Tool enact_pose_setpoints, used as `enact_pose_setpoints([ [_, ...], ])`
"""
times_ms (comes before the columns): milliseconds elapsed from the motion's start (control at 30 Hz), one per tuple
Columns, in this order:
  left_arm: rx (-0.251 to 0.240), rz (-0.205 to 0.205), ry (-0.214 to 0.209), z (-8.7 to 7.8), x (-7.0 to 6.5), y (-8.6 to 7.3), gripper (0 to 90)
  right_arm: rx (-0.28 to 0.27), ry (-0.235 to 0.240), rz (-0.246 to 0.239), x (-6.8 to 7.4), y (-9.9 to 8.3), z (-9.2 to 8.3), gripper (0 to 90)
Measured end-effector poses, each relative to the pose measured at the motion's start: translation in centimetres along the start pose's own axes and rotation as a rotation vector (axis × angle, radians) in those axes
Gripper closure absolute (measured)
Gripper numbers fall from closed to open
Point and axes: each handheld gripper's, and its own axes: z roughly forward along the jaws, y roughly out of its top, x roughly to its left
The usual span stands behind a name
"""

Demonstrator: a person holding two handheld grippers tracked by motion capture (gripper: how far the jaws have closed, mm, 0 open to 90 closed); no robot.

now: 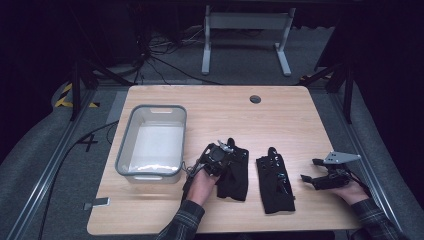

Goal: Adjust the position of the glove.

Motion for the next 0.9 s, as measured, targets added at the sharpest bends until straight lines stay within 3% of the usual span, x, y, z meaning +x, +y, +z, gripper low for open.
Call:
enact_pose_setpoints([
  [133,0.011,0.039,-0.002,0.0,-0.6,0.0,89.7,0.009,0.007,-0.014,0.2,0.4,-0.4,31.3],
  [200,0.012,0.044,-0.008,-0.1,-0.7,-0.1,89.8,-0.015,0.011,-0.033,0.6,0.8,-0.7,38.8],
  [233,0.012,0.044,-0.008,-0.1,-0.7,-0.1,89.8,-0.015,0.011,-0.033,0.6,0.8,-0.7,38.8],
  [267,0.019,0.047,-0.019,-0.2,-0.8,-0.2,89.8,-0.041,0.028,-0.059,1.3,1.4,-1.1,50.6],
  [333,0.020,0.049,-0.025,-0.2,-0.9,-0.3,89.8,-0.040,0.036,-0.064,1.5,1.6,-1.2,55.4],
  [400,0.014,0.048,-0.036,-0.3,-0.9,-0.5,89.8,-0.046,0.085,-0.075,2.3,2.3,-1.3,67.4],
  [500,0.015,0.048,-0.049,-0.4,-1.0,-0.7,89.8,-0.027,0.153,-0.108,3.4,2.8,-0.9,77.7],
  [767,0.017,0.058,-0.081,-0.7,-1.5,-1.2,89.9,-0.019,0.282,-0.170,5.4,3.6,0.5,86.0],
  [900,0.026,0.072,-0.087,-0.9,-1.8,-1.4,89.9,0.013,0.301,-0.216,6.3,4.0,1.6,86.9],
])
